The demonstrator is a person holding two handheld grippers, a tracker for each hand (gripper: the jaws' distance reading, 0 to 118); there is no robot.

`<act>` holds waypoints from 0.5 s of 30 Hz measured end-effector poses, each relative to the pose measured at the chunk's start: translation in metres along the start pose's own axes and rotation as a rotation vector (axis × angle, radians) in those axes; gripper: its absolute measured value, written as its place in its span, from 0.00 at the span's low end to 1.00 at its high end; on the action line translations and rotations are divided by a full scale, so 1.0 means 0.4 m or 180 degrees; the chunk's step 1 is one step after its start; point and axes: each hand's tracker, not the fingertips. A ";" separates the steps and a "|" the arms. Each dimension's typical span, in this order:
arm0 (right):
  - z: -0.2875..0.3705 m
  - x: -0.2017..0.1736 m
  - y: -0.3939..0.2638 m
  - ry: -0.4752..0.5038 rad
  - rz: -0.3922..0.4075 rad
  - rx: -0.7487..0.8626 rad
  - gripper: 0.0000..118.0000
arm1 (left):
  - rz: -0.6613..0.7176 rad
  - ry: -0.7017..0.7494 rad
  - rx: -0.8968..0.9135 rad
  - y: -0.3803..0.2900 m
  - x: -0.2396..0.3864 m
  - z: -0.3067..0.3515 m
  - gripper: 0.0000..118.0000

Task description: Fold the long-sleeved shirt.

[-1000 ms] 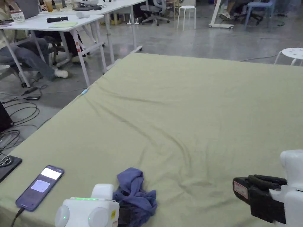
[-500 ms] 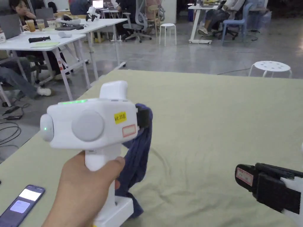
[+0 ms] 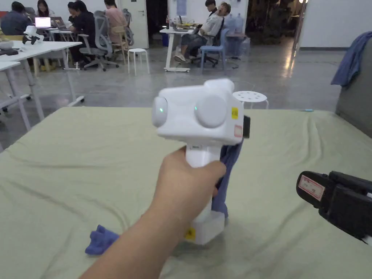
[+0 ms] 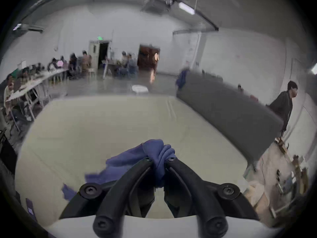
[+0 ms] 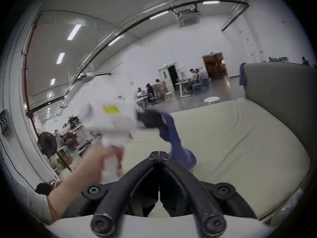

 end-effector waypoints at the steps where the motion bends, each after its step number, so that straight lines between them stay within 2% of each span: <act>1: 0.003 0.020 -0.008 -0.0070 -0.0016 -0.0017 0.00 | 0.0047 -0.0050 -0.0261 -0.060 0.024 -0.078 0.03; 4: 0.010 0.074 -0.044 -0.0193 -0.0119 -0.0135 0.00 | 0.0111 -0.0224 -0.1043 -0.266 0.083 -0.308 0.03; 6: 0.006 0.106 -0.072 -0.0264 -0.0210 -0.0248 0.00 | 0.0131 -0.0185 -0.1588 -0.410 0.113 -0.447 0.03; 8: 0.006 0.128 -0.094 -0.0312 -0.0259 -0.0327 0.00 | 0.0189 -0.0184 -0.2037 -0.525 0.133 -0.537 0.03; 10: 0.003 0.143 -0.110 -0.0348 -0.0297 -0.0385 0.00 | 0.0388 -0.0256 -0.2243 -0.596 0.146 -0.551 0.06; 11: 0.002 0.149 -0.117 -0.0347 -0.0306 -0.0409 0.00 | 0.0570 -0.0381 -0.2296 -0.610 0.142 -0.561 0.16; 12: -0.001 0.154 -0.121 -0.0345 -0.0310 -0.0431 0.00 | 0.0691 -0.0518 -0.2306 -0.602 0.137 -0.553 0.39; 13: -0.005 0.157 -0.124 -0.0344 -0.0317 -0.0439 0.00 | 0.0671 -0.0566 -0.2196 -0.583 0.133 -0.538 0.78; 14: -0.009 0.159 -0.128 -0.0338 -0.0331 -0.0445 0.00 | 0.0683 -0.0704 -0.2049 -0.556 0.132 -0.500 0.97; 15: -0.014 0.161 -0.130 -0.0318 -0.0351 -0.0446 0.00 | 0.0697 -0.0847 -0.1832 -0.517 0.117 -0.456 1.00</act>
